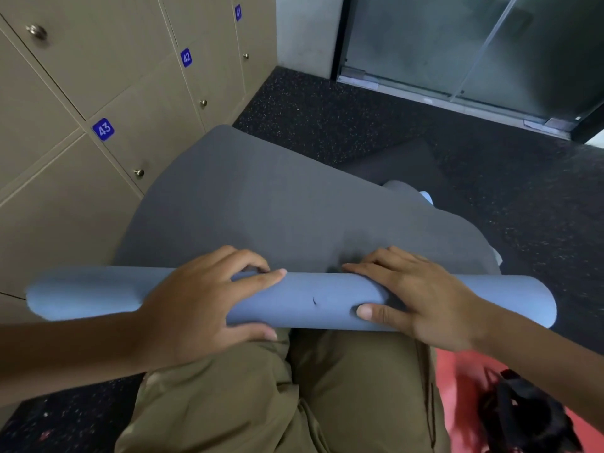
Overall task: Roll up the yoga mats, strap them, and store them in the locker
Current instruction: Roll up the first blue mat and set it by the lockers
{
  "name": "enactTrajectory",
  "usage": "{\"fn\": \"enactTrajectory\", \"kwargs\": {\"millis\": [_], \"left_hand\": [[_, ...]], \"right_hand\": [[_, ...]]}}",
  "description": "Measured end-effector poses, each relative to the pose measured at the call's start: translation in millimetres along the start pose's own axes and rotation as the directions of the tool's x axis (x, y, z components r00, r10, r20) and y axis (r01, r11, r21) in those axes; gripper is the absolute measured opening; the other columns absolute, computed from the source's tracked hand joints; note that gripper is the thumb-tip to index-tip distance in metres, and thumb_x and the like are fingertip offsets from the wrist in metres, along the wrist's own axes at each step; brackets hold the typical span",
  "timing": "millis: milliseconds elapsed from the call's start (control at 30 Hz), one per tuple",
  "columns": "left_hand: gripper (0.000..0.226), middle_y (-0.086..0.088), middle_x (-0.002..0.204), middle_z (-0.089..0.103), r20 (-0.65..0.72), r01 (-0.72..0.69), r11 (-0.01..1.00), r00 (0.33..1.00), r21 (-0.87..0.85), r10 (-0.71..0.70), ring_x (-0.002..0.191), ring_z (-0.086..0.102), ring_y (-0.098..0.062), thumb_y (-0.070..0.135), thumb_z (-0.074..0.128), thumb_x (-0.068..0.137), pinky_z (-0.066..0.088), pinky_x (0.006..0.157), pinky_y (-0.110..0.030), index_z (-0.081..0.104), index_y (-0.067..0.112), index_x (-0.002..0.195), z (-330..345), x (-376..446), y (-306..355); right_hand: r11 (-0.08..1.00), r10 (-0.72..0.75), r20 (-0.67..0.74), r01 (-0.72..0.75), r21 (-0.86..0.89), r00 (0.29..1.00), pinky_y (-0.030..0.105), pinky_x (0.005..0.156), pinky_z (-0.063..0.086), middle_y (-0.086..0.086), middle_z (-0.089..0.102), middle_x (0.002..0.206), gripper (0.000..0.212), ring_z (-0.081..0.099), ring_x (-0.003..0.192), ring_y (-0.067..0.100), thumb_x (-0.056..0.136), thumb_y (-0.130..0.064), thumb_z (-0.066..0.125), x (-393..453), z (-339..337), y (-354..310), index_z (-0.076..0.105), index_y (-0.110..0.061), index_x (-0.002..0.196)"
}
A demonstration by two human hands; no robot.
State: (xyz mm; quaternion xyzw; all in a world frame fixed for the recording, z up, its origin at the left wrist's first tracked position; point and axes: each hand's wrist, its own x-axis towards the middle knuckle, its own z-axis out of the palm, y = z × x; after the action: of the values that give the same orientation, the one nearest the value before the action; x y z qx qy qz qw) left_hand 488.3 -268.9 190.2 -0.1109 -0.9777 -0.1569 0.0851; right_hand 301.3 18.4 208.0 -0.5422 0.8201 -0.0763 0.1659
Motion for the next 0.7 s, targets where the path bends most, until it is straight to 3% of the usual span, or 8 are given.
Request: {"fn": "enactTrajectory", "kwargs": {"millis": [67, 167, 300, 400, 533, 700], "left_hand": [[0.072, 0.015, 0.120, 0.057, 0.038, 0.021, 1.000, 0.999, -0.022, -0.020, 0.101, 0.057, -0.009, 0.076, 0.058, 0.087, 0.052, 0.079, -0.030, 0.065, 0.026, 0.138, 1, 8, -7], [0.066, 0.024, 0.115, 0.054, 0.093, 0.069, 0.994, 0.994, -0.082, -0.062, 0.100, 0.055, 0.001, 0.080, 0.054, 0.087, 0.049, 0.080, -0.026, 0.065, 0.036, 0.136, -1, 19, -17], [0.056, 0.024, 0.113, 0.058, 0.280, 0.245, 0.906, 0.948, -0.345, -0.150, 0.104, 0.061, -0.002, 0.082, 0.059, 0.077, 0.050, 0.089, -0.032, 0.059, 0.059, 0.129, -7, 36, -29], [0.052, 0.020, 0.112, 0.062, 0.407, 0.359, 0.811, 0.898, -0.462, -0.166, 0.107, 0.064, -0.004, 0.078, 0.068, 0.070, 0.050, 0.097, -0.040, 0.065, 0.060, 0.119, -10, 52, -38], [0.050, 0.021, 0.111, 0.065, 0.472, 0.395, 0.801, 0.867, -0.450, -0.163, 0.109, 0.063, -0.002, 0.074, 0.068, 0.071, 0.048, 0.101, -0.037, 0.072, 0.050, 0.115, -12, 67, -50], [0.053, 0.025, 0.121, 0.059, 0.383, 0.362, 0.824, 0.903, -0.437, -0.194, 0.116, 0.058, -0.003, 0.073, 0.064, 0.075, 0.046, 0.099, -0.025, 0.068, 0.048, 0.122, -11, 71, -54]], "right_hand": [[1.000, 0.007, -0.042, -0.007, -0.002, 0.999, 0.026, 0.105, 0.039, -0.020, 0.049, 0.125, 0.069, 0.046, 0.119, 0.003, 0.096, -0.076, 0.032, 6, -3, 0, 0.045, -0.036, 0.149], [0.997, -0.007, -0.214, -0.010, -0.076, 0.977, 0.032, 0.094, 0.045, -0.012, 0.056, 0.119, 0.059, 0.054, 0.107, 0.013, 0.100, -0.067, 0.041, 8, -3, -5, 0.056, -0.026, 0.139], [0.975, -0.041, -0.401, -0.051, -0.217, 0.915, 0.039, 0.085, 0.048, 0.001, 0.064, 0.118, 0.050, 0.060, 0.099, 0.026, 0.104, -0.053, 0.046, 1, 16, -18, 0.064, -0.014, 0.128], [0.961, -0.039, -0.401, -0.076, -0.266, 0.915, 0.043, 0.097, 0.048, 0.006, 0.064, 0.130, 0.062, 0.062, 0.112, 0.028, 0.100, -0.061, 0.050, -3, 27, -16, 0.063, -0.011, 0.134], [0.973, -0.010, -0.413, -0.086, -0.213, 0.911, 0.042, 0.088, 0.050, 0.001, 0.067, 0.126, 0.062, 0.065, 0.106, 0.025, 0.097, -0.063, 0.053, 6, 24, -10, 0.065, -0.014, 0.132], [0.990, 0.069, -0.273, -0.100, -0.104, 0.960, 0.035, 0.088, 0.050, -0.012, 0.069, 0.118, 0.063, 0.065, 0.103, 0.014, 0.097, -0.074, 0.034, 21, 4, 3, 0.059, -0.029, 0.133]]}}
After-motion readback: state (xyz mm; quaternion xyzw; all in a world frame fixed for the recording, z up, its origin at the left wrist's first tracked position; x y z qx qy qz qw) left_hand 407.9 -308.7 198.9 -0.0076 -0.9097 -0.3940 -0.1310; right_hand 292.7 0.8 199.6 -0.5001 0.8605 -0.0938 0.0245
